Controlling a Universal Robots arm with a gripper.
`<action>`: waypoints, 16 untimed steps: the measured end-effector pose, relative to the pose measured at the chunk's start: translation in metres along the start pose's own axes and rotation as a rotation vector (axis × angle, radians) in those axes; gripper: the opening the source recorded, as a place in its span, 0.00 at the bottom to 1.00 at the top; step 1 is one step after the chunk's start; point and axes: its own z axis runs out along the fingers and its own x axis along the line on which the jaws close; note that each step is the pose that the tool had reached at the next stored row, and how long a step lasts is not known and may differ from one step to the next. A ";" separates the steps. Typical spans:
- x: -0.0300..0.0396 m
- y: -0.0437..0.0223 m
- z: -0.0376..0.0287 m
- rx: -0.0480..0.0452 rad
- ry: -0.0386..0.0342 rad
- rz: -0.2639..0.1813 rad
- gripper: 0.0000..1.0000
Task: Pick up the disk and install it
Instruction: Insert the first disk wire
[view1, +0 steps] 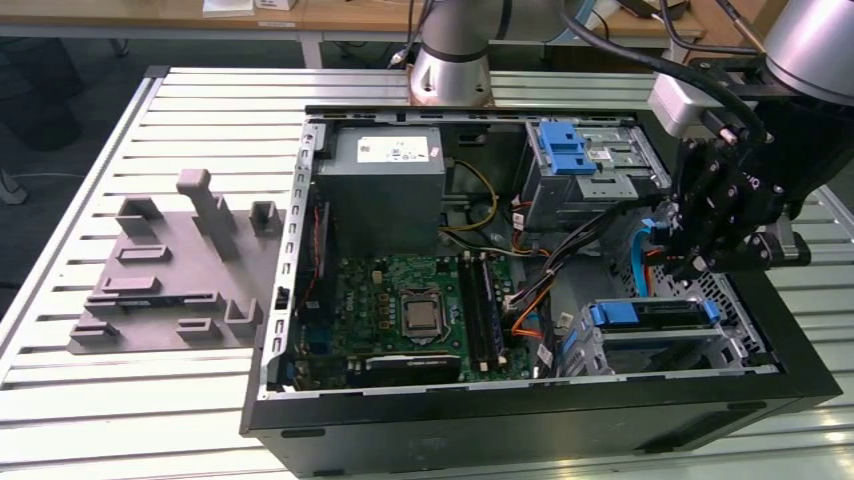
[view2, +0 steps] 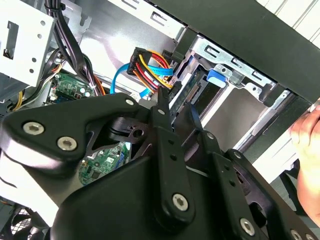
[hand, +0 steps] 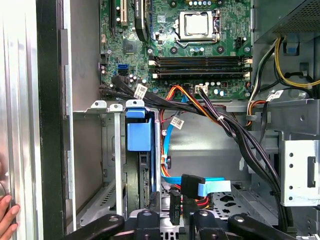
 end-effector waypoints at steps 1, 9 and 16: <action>0.0000 0.0000 0.0000 0.0000 0.0001 0.000 0.32; 0.0000 0.0001 0.0021 0.0000 0.0002 0.000 0.32; 0.0000 0.0001 0.0023 0.0000 0.0001 0.000 0.32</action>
